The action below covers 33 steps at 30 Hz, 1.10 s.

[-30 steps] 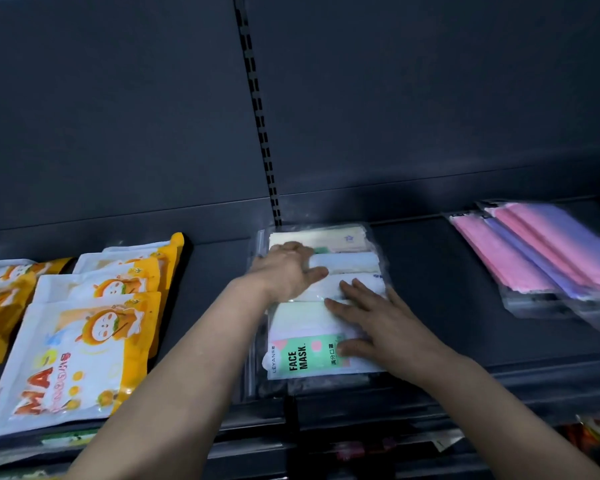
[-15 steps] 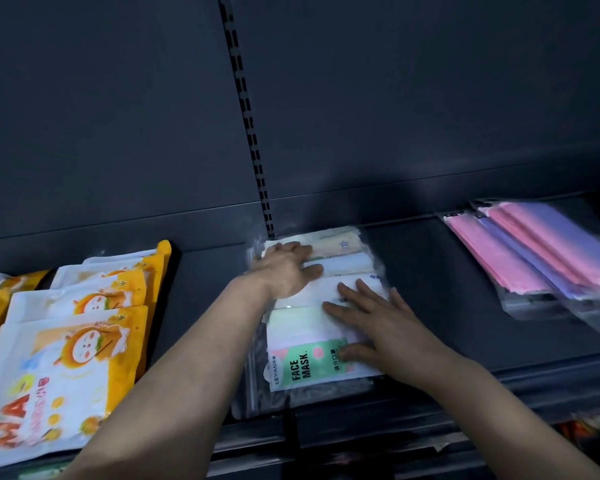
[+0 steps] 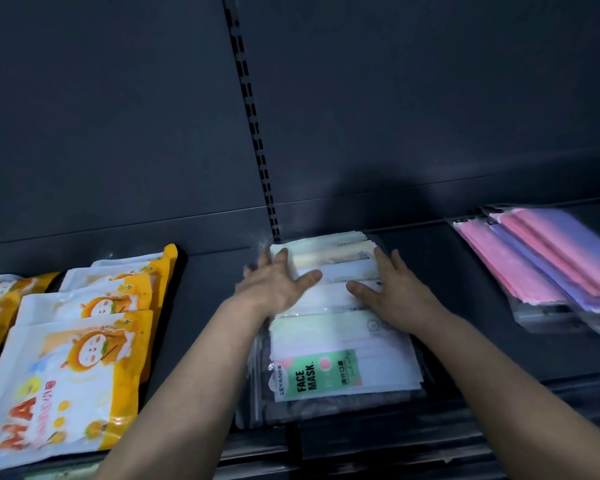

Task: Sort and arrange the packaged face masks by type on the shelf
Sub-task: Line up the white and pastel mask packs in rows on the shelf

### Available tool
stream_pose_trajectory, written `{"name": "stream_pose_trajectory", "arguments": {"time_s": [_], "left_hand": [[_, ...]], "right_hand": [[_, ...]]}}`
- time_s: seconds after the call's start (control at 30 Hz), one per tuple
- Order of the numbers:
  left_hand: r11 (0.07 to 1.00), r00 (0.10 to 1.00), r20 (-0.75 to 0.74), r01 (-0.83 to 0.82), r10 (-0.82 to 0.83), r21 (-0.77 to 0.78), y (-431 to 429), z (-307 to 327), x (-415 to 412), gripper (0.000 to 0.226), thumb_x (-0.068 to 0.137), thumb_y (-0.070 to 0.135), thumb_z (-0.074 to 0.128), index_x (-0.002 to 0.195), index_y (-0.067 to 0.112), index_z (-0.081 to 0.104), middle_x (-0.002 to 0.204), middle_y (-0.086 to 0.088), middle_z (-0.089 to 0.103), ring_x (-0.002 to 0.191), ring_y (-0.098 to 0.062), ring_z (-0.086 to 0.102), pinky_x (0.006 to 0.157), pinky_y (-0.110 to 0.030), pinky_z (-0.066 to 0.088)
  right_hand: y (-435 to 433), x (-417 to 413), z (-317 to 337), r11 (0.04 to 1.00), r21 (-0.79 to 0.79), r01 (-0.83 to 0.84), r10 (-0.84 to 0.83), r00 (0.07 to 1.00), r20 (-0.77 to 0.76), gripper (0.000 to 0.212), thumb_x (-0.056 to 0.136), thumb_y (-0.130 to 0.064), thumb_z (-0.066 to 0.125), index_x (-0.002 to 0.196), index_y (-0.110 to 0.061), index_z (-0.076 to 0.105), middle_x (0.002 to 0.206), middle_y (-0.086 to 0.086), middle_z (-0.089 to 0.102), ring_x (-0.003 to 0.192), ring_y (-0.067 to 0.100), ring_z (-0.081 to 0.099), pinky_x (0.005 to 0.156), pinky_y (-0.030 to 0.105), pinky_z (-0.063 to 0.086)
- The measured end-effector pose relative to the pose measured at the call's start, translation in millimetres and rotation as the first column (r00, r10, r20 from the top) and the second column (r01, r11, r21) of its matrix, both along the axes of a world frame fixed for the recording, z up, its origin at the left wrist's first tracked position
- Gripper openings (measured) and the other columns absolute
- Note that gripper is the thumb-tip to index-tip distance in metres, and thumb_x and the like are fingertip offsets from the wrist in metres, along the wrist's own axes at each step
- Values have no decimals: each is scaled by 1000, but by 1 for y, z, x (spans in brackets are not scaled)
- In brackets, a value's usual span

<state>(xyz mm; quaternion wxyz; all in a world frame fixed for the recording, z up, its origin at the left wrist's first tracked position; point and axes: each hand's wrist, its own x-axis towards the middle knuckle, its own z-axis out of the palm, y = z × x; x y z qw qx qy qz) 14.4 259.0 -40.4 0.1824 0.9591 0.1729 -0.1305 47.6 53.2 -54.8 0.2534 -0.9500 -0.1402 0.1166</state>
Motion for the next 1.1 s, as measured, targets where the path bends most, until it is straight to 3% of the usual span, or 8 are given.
{"name": "stream_pose_trajectory", "arguments": {"time_s": [0.17, 0.3, 0.43, 0.53, 0.63, 0.73, 0.87, 1.1], "left_hand": [[998, 996, 87, -38, 34, 41, 13, -8, -4, 88, 78, 81, 41, 149, 32, 21, 160, -1, 17, 141, -37, 23, 109, -55, 30], [999, 994, 97, -52, 52, -10, 16, -8, -3, 88, 80, 77, 45, 151, 32, 19, 162, -2, 11, 144, -37, 19, 114, -54, 24], [996, 995, 59, -84, 83, 15, 15, -5, -5, 83, 84, 73, 44, 150, 29, 20, 162, -4, 8, 145, -35, 16, 114, -55, 23], [996, 995, 60, -86, 85, 26, 15, 1, -10, 84, 85, 74, 40, 153, 30, 14, 164, -1, -1, 149, -32, 6, 116, -60, 14], [998, 987, 146, 57, -60, 25, 17, 9, -24, 86, 83, 76, 41, 153, 35, 13, 163, 5, -7, 150, -22, -5, 117, -60, 1], [966, 962, 91, 255, -257, 35, 15, 14, -45, 83, 79, 73, 52, 150, 42, 23, 163, 7, 2, 150, -16, -3, 115, -58, -6], [963, 963, 1, 268, -268, 30, 13, 8, -59, 79, 83, 61, 61, 149, 45, 21, 163, 11, 5, 150, -15, 0, 115, -58, -2], [951, 953, -55, 300, -297, 73, 7, 17, -58, 72, 92, 53, 53, 152, 39, 16, 164, 5, -2, 151, -21, -4, 116, -59, 3]], "right_hand": [[18, -4, -10, 1000, -7, -16, 17, 998, 58, 85, 88, -60, 44, 150, -13, 8, 157, 16, 7, 141, 34, 13, 113, 40, 20], [21, -2, -12, 999, -22, -30, 31, 997, 73, 82, 88, -59, 42, 149, -12, 13, 156, 15, 11, 139, 36, 16, 113, 42, 22], [23, -2, -15, 997, 46, -63, 62, 998, 28, 80, 88, -59, 44, 148, -14, 17, 158, 14, 5, 144, 31, 6, 115, 40, 18], [25, -7, -10, 994, 89, -69, 65, 997, 48, 80, 87, -62, 44, 148, -17, 20, 158, 14, 2, 145, 30, -1, 117, 42, 14], [16, -20, 1, 986, -18, -165, 165, 984, 70, 91, 78, -74, 44, 150, -27, 14, 158, 7, -11, 144, 29, -14, 117, 43, 1], [0, -40, 5, 962, -53, -269, 269, 963, -13, 101, 66, -77, 55, 148, -37, 12, 156, -1, -21, 142, 26, -22, 118, 43, 2], [-5, -54, -2, 955, 19, -296, 297, 954, -38, 89, 76, -56, 66, 147, -39, 17, 158, -2, -13, 144, 15, -15, 116, 33, 7], [1, -53, -7, 917, -118, -381, 391, 917, 82, 73, 85, -58, 52, 146, -42, 16, 159, -3, -1, 145, 13, -9, 116, 40, -4]]}}
